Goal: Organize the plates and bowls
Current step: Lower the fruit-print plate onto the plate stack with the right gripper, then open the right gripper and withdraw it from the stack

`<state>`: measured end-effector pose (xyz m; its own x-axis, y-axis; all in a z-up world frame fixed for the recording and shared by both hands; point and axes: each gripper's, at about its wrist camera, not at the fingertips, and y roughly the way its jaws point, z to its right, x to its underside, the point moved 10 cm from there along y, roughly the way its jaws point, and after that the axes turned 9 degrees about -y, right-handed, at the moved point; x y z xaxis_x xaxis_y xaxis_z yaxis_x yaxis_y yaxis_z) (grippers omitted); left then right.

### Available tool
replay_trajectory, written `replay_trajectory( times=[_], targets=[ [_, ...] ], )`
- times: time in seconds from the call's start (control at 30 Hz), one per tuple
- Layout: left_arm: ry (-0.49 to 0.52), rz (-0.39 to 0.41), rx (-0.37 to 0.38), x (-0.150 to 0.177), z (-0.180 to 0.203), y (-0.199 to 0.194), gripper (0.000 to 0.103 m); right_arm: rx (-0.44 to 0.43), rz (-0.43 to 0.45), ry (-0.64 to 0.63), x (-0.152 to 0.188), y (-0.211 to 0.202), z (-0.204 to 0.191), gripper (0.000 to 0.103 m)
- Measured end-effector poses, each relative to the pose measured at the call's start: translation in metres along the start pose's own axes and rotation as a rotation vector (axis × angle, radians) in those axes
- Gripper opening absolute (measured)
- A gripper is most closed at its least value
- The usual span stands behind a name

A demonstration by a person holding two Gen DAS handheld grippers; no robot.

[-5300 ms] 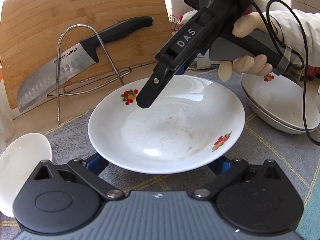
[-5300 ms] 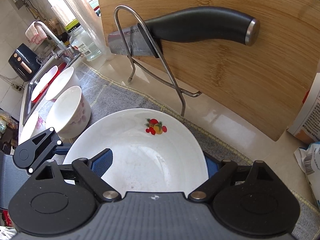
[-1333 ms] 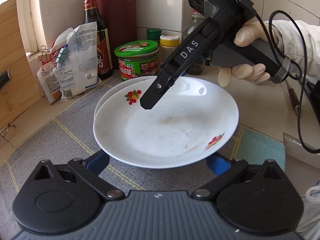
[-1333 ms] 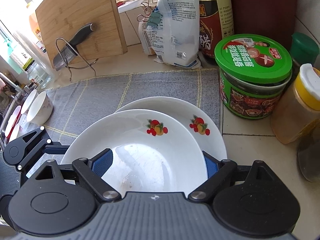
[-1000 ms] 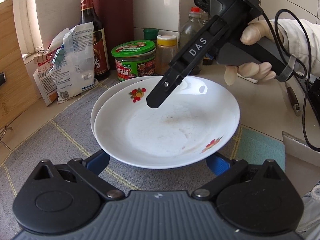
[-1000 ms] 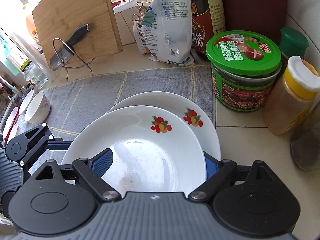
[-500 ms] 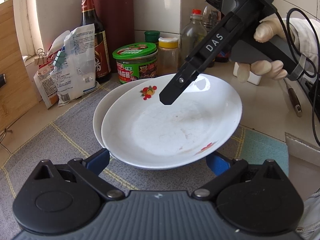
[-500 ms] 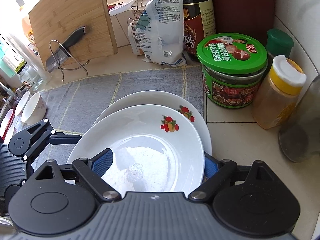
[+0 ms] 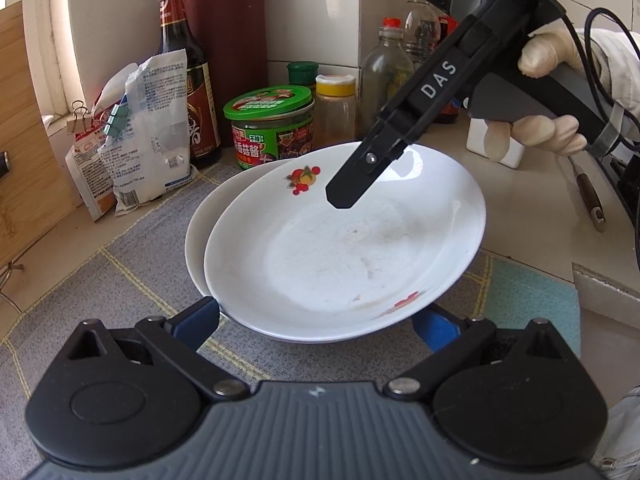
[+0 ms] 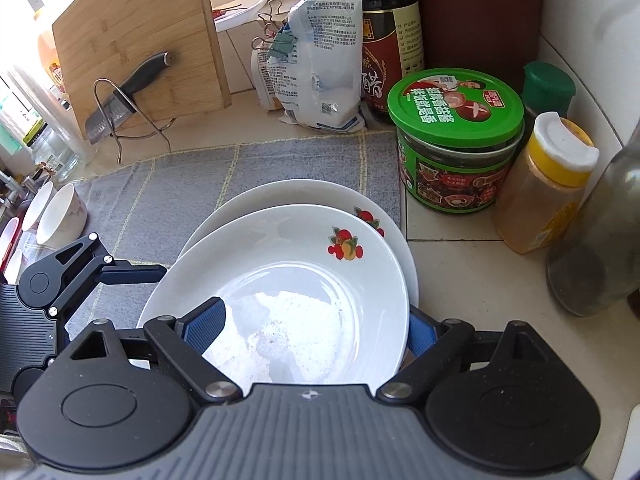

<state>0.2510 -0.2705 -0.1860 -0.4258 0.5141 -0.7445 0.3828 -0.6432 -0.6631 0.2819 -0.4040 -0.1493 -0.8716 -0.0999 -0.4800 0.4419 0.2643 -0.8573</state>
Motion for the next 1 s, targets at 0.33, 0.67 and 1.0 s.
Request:
replay_trajectory(
  times=[0.33, 0.67, 1.0],
  targets=[
    [0.014, -0.001, -0.008, -0.001, 0.0, 0.001, 0.102, 0.042, -0.023, 0.003, 0.001, 0.0, -0.003, 0.096],
    [0.016, 0.01, 0.003, -0.003, 0.002, -0.003, 0.102, 0.093, -0.051, -0.001, 0.005, 0.0, -0.004, 0.099],
    [-0.008, 0.051, -0.012, -0.005, -0.001, -0.017, 0.102, 0.125, -0.029, -0.033, 0.003, -0.011, -0.011, 0.103]
  ],
)
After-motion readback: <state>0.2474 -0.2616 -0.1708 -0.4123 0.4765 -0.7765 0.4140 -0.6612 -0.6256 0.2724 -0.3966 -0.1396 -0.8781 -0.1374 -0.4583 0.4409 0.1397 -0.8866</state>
